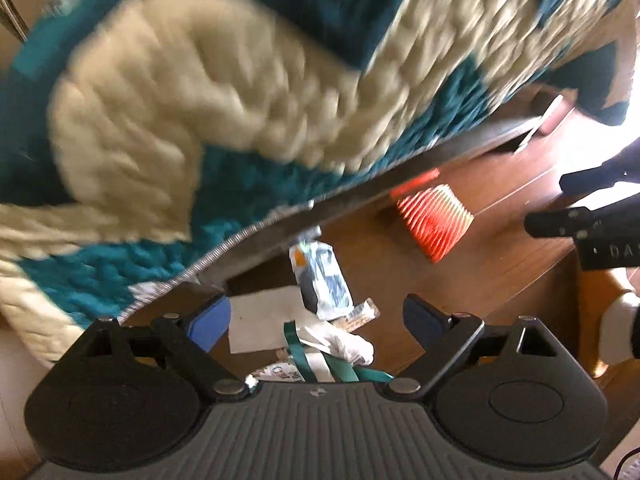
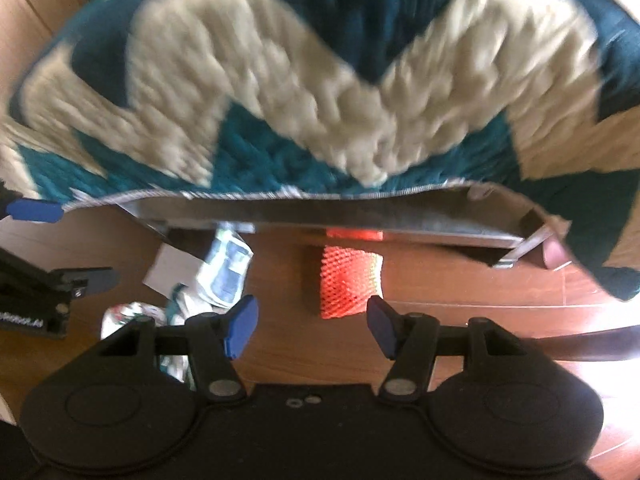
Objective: Collect trash
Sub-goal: 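Grasp the white snack packet with the left tool while the right grasps the orange foam net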
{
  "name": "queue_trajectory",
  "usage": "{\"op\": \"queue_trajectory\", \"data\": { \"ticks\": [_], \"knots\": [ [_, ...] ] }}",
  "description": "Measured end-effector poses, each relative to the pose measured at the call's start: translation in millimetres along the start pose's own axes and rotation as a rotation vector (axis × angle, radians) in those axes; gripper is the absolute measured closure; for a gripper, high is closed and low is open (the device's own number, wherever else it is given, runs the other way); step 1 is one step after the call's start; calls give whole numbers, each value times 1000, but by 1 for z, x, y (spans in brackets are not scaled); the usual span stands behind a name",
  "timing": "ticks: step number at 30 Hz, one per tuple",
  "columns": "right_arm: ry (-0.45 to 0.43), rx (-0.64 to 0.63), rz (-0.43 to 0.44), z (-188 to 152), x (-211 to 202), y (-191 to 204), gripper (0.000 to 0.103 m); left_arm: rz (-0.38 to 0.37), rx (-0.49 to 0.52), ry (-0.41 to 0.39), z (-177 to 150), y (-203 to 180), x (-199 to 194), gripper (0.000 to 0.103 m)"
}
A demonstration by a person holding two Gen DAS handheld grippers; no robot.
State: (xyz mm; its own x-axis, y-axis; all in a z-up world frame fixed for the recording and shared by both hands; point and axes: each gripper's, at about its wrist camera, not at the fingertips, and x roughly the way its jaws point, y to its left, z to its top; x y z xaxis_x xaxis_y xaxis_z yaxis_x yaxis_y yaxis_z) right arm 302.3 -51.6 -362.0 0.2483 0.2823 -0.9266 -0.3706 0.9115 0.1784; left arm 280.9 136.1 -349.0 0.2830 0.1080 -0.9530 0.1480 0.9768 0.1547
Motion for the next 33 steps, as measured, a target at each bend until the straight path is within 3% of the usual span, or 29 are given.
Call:
{"op": "queue_trajectory", "data": {
  "ticks": [5, 18, 30, 33],
  "knots": [
    [27, -13, -21, 2, 57, -10, 43, 29, 9, -7, -7, -4, 50, 9],
    [127, 17, -100, 0, 174, -35, 43, 18, -148, 69, -20, 10, 160, 9],
    [135, -2, -150, -6, 220, -36, 43, 57, -126, 97, -17, 1, 219, 11],
    [129, -5, -156, -5, 223, -35, 43, 59, -113, 110, -16, -2, 227, 25]
  ]
}}
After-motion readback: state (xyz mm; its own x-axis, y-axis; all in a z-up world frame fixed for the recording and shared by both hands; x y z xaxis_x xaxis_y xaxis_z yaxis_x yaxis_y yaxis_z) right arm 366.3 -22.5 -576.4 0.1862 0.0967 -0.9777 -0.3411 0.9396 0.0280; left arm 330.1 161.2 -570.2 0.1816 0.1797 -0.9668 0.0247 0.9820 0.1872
